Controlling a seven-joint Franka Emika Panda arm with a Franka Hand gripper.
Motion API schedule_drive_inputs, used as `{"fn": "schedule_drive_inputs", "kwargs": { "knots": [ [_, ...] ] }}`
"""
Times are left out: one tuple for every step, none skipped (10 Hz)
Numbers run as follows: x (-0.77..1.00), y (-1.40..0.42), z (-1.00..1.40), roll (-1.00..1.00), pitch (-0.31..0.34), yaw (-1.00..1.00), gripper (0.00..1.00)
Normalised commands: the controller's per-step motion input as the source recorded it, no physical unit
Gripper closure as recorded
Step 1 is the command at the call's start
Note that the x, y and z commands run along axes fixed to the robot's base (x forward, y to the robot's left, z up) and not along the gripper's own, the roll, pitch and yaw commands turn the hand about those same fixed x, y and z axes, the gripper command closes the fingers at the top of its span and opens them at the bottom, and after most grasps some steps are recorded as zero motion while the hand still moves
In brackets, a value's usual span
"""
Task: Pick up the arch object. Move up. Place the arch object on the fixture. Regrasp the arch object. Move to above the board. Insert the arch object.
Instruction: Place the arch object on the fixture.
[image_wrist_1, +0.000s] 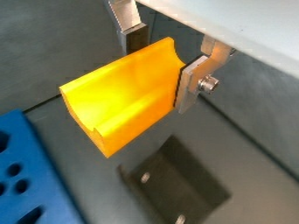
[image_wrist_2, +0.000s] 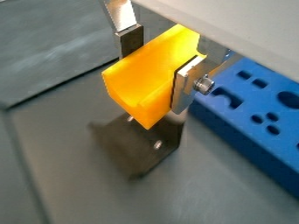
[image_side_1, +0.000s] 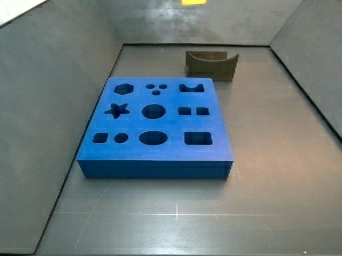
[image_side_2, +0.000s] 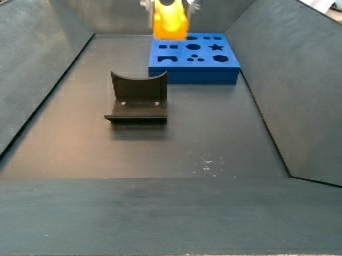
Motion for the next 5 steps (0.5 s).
{"fn": "schedule_drive_inputs", "kwargs": {
  "knots": [
    [0.45, -0.50, 0.01, 0.00, 0.013, -0.24, 1.00],
    [0.38, -0.25, -0.01, 0.02, 0.026, -0.13, 1.00],
    [0.28, -0.10, -0.01, 0.03, 0.041, -0.07, 1.00],
    [0.21, -0.07, -0.01, 0.03, 0.052, -0.05, 1.00],
    [0.68, 0.77, -0.21, -1.00, 0.246, 0.00, 1.00]
  ]
}}
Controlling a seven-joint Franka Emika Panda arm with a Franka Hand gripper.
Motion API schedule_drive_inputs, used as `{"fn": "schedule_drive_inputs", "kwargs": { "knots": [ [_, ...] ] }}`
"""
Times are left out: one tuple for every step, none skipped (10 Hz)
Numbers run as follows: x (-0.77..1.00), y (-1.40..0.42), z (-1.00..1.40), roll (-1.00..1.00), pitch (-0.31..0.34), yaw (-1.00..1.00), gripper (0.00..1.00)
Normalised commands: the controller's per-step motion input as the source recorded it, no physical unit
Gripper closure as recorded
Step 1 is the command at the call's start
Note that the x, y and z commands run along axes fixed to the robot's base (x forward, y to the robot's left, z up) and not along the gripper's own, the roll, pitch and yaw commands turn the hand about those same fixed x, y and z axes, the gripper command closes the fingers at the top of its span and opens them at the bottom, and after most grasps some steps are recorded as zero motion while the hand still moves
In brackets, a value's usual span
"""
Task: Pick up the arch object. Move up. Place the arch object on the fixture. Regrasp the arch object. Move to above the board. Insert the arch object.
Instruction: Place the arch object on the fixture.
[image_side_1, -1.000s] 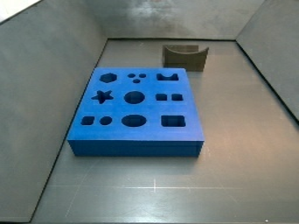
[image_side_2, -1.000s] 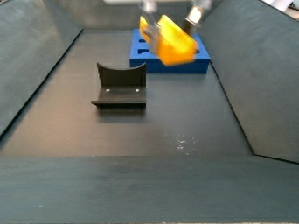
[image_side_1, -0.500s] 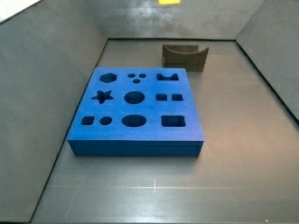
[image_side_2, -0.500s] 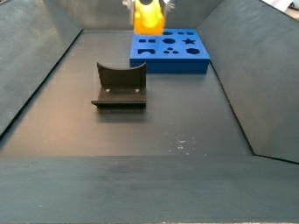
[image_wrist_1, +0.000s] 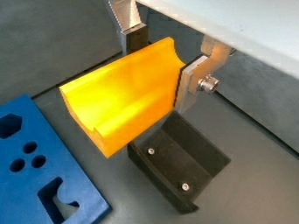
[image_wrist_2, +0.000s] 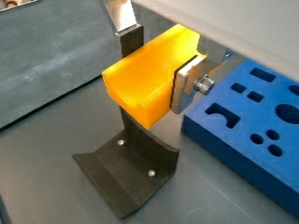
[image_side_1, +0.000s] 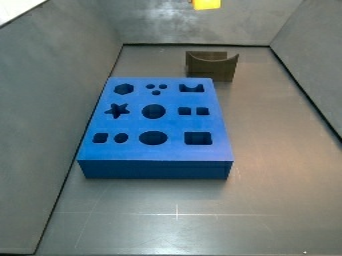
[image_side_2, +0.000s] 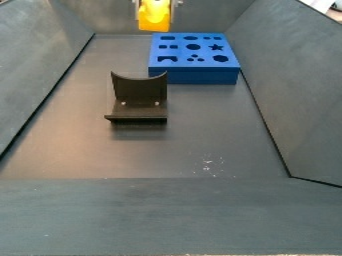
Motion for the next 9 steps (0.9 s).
{"fn": "schedule_drive_inputs", "kwargs": {
  "knots": [
    [0.59, 0.77, -0.20, -1.00, 0.251, 0.00, 1.00],
    [0.55, 0.65, -0.10, -1.00, 0.258, -0.04, 1.00],
    [0.53, 0.53, -0.04, -1.00, 0.264, -0.05, 1.00],
    [0.51, 0.44, -0.03, -1.00, 0.264, -0.06, 1.00],
    [0.48, 0.28, -0.03, -1.00, 0.257, -0.09, 1.00],
    [0.45, 0.12, -0.02, -1.00, 0.258, -0.12, 1.00],
    [0.43, 0.06, -0.02, -0.91, 0.234, -0.14, 1.00],
    [0.42, 0.06, -0.02, -0.79, 0.204, -0.14, 1.00],
    [0.38, 0.06, -0.01, -0.53, 0.138, -0.14, 1.00]
  ]
}}
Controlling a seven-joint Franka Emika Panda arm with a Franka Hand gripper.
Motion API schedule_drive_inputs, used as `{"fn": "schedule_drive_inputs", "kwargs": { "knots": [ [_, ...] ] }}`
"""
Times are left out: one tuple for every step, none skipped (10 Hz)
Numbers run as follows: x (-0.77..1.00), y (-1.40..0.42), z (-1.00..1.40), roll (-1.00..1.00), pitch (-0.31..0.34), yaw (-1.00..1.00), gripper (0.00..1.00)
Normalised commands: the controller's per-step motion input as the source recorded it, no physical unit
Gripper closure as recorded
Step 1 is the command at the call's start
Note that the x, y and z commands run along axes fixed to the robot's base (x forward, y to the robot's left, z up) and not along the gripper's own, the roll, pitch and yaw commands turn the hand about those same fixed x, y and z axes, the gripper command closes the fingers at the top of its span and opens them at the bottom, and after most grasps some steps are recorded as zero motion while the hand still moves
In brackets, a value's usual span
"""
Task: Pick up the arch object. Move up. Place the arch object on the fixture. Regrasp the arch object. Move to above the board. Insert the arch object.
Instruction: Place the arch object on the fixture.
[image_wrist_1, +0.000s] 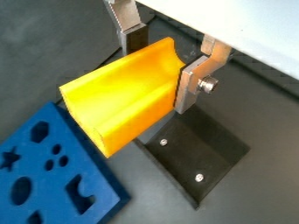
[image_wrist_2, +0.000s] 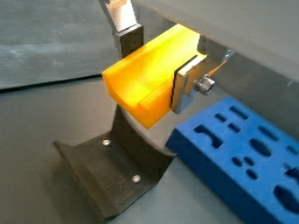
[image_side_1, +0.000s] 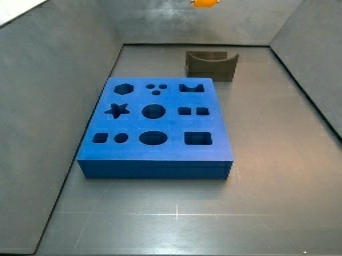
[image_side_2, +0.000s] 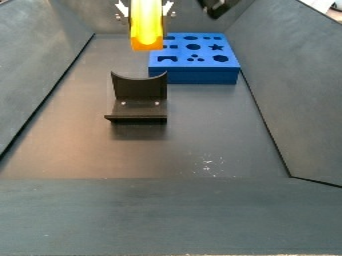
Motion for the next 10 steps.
{"fn": "schedule_drive_inputs", "kwargs": {
  "knots": [
    [0.37, 0.06, -0.02, -0.42, 0.120, -0.14, 1.00],
    [0.33, 0.04, -0.01, -0.26, 0.092, -0.12, 1.00],
    [0.29, 0.04, -0.01, -0.20, 0.076, -0.11, 1.00],
    [0.24, 0.05, -0.01, -0.19, 0.062, -0.10, 1.00],
    [0.22, 0.05, -0.02, -0.19, 0.064, -0.10, 1.00],
    [0.18, 0.05, -0.01, -0.19, 0.067, -0.09, 1.00],
    [0.15, 0.08, -1.00, -1.00, 0.056, -0.13, 1.00],
    [0.15, 0.09, -1.00, -1.00, 0.055, -0.13, 1.00],
    [0.15, 0.09, -1.00, -1.00, 0.063, -0.13, 1.00],
    [0.18, 0.09, -1.00, -1.00, 0.079, -0.14, 1.00]
  ]
}}
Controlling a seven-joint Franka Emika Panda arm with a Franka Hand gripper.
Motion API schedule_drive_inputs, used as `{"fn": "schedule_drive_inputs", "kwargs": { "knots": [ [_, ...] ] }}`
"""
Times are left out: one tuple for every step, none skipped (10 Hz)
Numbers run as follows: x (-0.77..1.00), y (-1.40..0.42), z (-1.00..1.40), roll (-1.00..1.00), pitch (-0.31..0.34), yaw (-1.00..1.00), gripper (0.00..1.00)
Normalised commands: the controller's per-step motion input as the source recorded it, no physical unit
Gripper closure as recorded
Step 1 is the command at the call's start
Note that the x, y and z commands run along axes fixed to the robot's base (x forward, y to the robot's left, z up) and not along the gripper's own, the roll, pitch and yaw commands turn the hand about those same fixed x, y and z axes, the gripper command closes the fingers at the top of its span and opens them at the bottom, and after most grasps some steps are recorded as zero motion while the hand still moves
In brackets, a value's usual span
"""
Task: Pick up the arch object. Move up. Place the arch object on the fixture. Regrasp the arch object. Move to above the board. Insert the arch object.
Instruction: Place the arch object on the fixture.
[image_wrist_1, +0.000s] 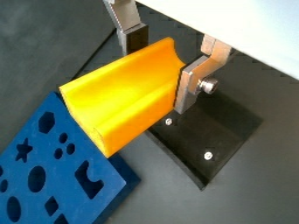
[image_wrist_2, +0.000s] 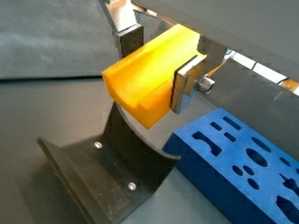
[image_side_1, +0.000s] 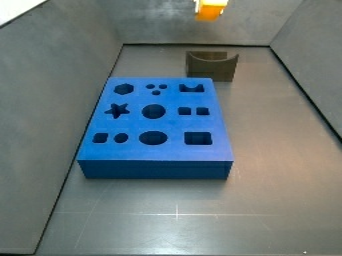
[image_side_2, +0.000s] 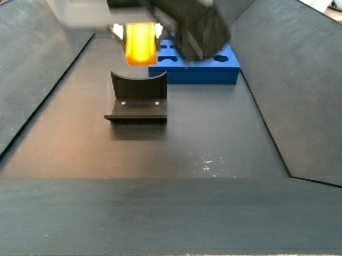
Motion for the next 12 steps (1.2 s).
{"fn": "schedule_drive_inputs", "kwargs": {
  "knots": [
    [0.21, 0.10, -1.00, -1.00, 0.086, -0.14, 1.00],
    [0.24, 0.10, -1.00, -1.00, 0.090, -0.16, 1.00],
    [0.26, 0.11, -1.00, -1.00, 0.091, -0.17, 1.00],
    [0.31, 0.11, -1.00, -0.76, 0.070, -0.16, 1.00],
    [0.33, 0.11, -1.00, -0.66, 0.059, -0.16, 1.00],
    [0.39, 0.12, -1.00, -0.45, 0.043, -0.15, 1.00],
    [0.44, 0.12, -0.98, -0.31, 0.035, -0.14, 1.00],
    [0.42, 0.08, -0.77, -0.21, 0.023, -0.12, 1.00],
    [0.40, 0.07, -0.66, -0.20, 0.015, -0.12, 1.00],
    [0.37, 0.07, -0.52, -0.18, 0.014, -0.11, 1.00],
    [0.34, 0.06, -0.35, -0.17, 0.013, -0.09, 1.00],
    [0.00, 0.00, 0.00, 0.00, 0.000, 0.00, 0.00]
  ]
}}
